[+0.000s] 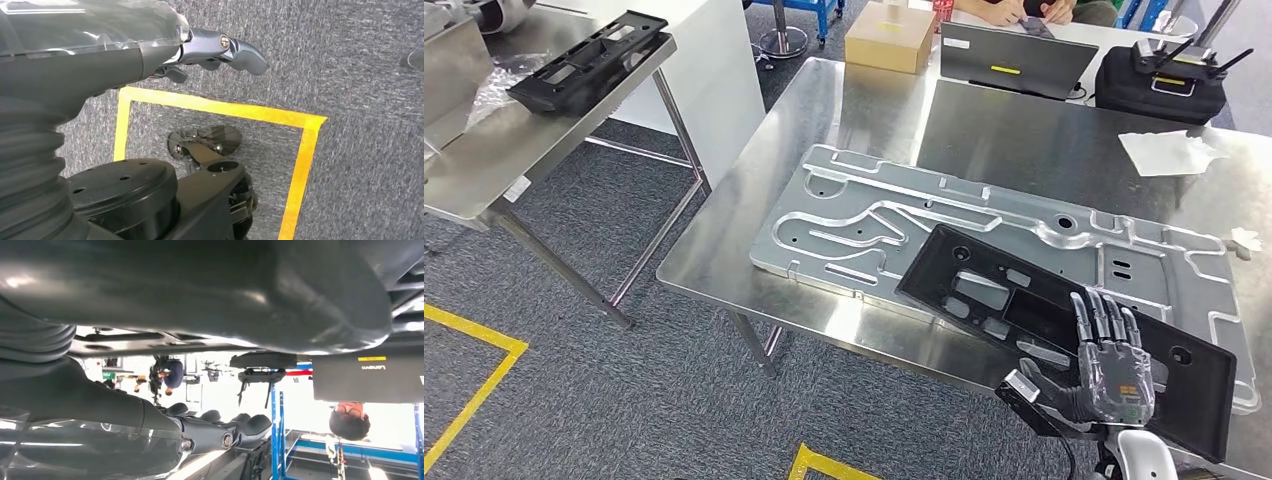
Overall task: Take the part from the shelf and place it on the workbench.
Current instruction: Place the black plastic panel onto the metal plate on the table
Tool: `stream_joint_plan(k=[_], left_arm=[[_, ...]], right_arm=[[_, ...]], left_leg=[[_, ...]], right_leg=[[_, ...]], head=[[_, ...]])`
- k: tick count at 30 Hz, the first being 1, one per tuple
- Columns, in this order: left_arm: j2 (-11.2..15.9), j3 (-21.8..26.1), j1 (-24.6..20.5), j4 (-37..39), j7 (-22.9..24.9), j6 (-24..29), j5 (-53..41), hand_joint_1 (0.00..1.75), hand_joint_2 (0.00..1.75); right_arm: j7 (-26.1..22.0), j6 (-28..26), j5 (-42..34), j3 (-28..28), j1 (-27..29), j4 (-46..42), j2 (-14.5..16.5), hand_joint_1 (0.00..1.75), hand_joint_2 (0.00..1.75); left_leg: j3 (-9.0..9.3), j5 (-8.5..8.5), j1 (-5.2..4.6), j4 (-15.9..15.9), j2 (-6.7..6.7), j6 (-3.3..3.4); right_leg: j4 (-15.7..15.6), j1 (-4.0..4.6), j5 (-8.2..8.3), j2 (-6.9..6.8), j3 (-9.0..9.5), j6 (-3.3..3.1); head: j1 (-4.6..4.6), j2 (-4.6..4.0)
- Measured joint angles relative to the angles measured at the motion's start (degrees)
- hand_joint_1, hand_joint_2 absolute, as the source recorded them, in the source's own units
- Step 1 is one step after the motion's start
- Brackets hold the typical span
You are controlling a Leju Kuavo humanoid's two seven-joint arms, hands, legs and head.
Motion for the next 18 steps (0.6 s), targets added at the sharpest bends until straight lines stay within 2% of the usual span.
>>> stream_joint_plan(k=[18], left_arm=[[0.00, 1.37, 0.15, 0.00, -0.68, 0.15, 1.04, 0.00, 1.75]], right_arm=[[-0.02, -2.78, -2.40, 0.50, -0.44, 1.45, -0.10, 0.00, 0.00]], left_leg=[[0.11, -0.02, 0.00, 0.04, 0.00, 0.03]], right_leg=[[-0.01, 0.00, 0.00, 0.01, 0.03, 0.00]], head=[[0.00, 0.01]])
